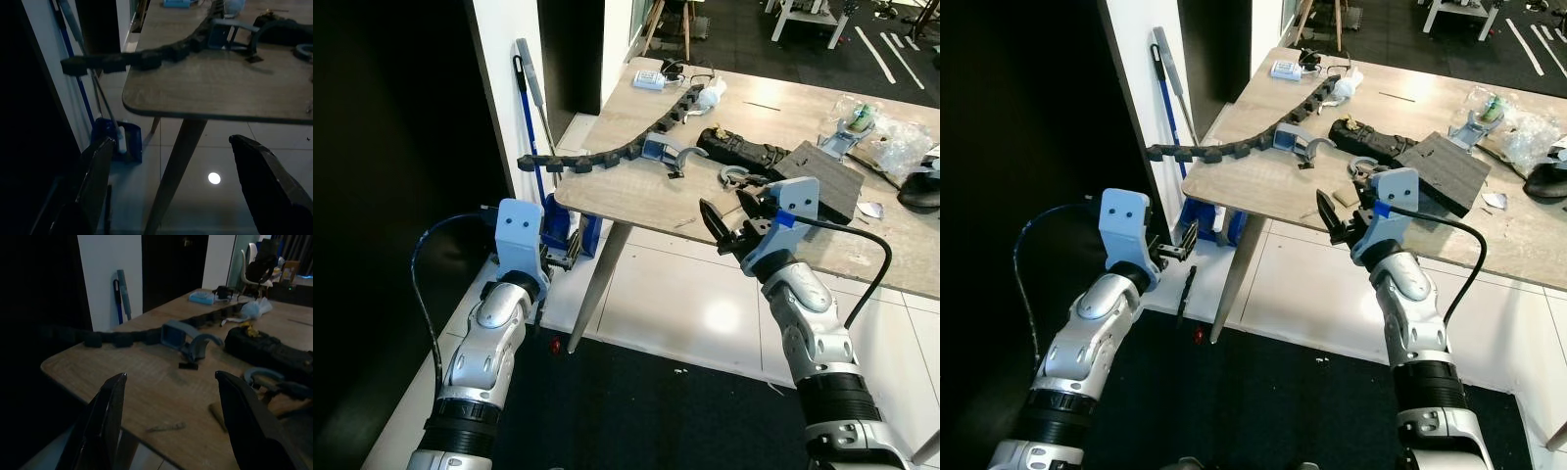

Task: Picking trash to rubbish bin

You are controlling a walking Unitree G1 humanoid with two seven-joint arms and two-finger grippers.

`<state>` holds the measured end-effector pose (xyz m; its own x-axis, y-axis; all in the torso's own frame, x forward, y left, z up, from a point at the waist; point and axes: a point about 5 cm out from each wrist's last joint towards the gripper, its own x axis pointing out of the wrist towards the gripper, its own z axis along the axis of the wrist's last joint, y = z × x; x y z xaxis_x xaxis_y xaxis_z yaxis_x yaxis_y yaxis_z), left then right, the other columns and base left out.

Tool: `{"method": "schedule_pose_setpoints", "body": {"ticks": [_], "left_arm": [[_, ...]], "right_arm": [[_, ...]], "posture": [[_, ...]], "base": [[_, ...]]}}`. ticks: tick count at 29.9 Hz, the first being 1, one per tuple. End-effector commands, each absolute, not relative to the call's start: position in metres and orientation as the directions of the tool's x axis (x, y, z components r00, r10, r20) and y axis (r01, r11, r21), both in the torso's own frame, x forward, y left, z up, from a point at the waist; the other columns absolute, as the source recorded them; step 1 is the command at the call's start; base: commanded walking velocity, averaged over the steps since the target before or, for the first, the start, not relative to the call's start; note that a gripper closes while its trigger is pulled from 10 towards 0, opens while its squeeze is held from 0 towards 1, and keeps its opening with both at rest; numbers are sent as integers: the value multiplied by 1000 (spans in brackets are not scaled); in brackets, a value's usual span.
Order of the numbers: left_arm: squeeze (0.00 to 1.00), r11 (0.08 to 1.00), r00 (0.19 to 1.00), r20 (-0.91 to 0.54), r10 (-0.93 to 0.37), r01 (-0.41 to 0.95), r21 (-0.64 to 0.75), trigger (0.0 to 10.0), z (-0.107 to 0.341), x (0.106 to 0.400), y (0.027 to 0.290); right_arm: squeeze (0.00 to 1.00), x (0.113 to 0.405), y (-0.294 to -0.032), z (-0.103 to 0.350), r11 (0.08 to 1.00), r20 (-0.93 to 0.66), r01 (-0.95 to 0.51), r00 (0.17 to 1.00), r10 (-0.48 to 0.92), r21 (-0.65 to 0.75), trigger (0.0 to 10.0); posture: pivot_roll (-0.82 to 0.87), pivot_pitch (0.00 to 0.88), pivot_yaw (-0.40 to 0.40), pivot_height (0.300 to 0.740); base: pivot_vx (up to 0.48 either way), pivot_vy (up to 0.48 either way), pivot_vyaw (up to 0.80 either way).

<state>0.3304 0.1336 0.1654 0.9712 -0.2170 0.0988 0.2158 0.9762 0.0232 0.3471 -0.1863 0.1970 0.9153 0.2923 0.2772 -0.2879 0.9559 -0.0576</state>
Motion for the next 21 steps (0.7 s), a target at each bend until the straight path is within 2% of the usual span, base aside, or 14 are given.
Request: {"method": "schedule_pose_setpoints", "body": {"ticks": [1,21], "left_arm": [[0,973,967,115,-228,230,2,10000,168,329,130],[0,971,964,124,-235,237,-7,10000,169,329,130]], "right_arm": [[0,347,-188,203,956,291,-287,910,294,-68,10000],[0,347,-188,203,954,289,-291,909,299,-73,10000]], "posture": [[4,135,-8,740],[2,128,-11,740]], "base": [[259,0,0],[279,0,0]]}}
